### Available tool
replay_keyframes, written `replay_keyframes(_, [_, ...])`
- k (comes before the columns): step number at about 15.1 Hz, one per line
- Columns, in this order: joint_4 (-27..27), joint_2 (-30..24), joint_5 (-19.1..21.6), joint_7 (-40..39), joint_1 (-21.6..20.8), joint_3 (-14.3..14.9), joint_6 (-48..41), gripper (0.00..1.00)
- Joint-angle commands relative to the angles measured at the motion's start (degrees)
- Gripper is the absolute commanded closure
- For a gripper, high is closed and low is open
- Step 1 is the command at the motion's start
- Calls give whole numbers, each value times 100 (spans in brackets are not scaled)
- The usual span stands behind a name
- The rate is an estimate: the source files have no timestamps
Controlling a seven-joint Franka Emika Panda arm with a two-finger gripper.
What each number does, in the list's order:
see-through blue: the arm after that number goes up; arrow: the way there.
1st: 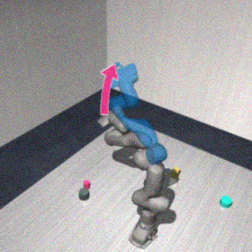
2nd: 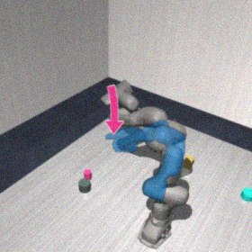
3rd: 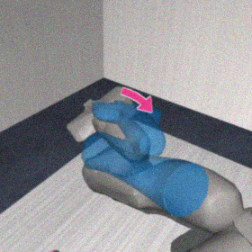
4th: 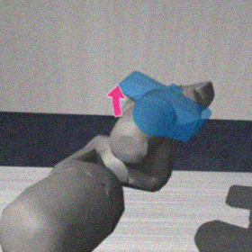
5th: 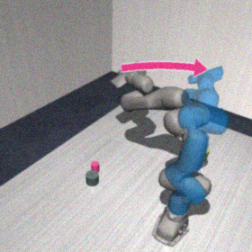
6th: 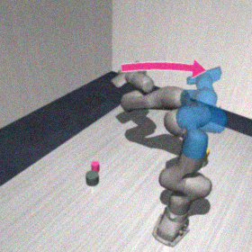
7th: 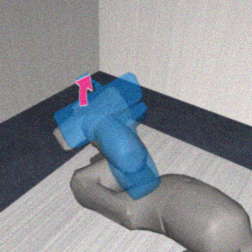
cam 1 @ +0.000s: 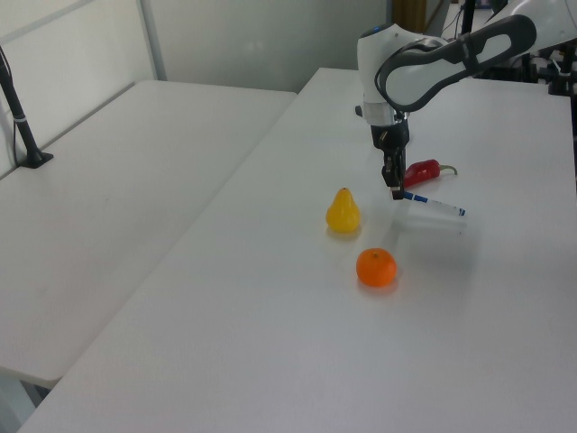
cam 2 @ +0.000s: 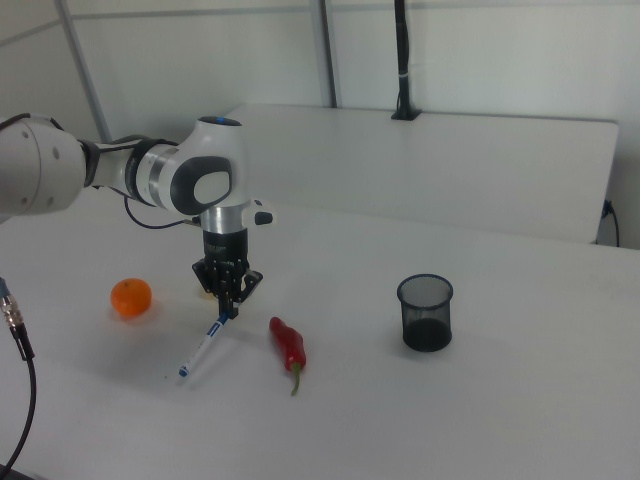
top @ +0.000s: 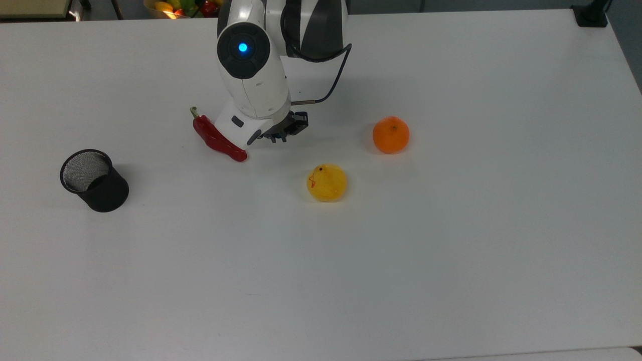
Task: Take marker pen
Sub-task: 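Lower the marker onto the table and open the gripper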
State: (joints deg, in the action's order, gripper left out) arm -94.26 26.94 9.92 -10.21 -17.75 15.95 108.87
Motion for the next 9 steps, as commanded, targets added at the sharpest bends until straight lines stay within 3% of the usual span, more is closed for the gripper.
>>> replay_keyframes(1, [40, 31, -95, -69, -62, 23, 108, 69])
replay_keyframes(5, [40, -4, -95, -77, -62, 23, 108, 40])
replay_keyframes(8, [40, -205, -95, -69, -44, 23, 91, 0])
replay_keyframes(9, [31, -337, -95, -69, -9, 23, 56, 0])
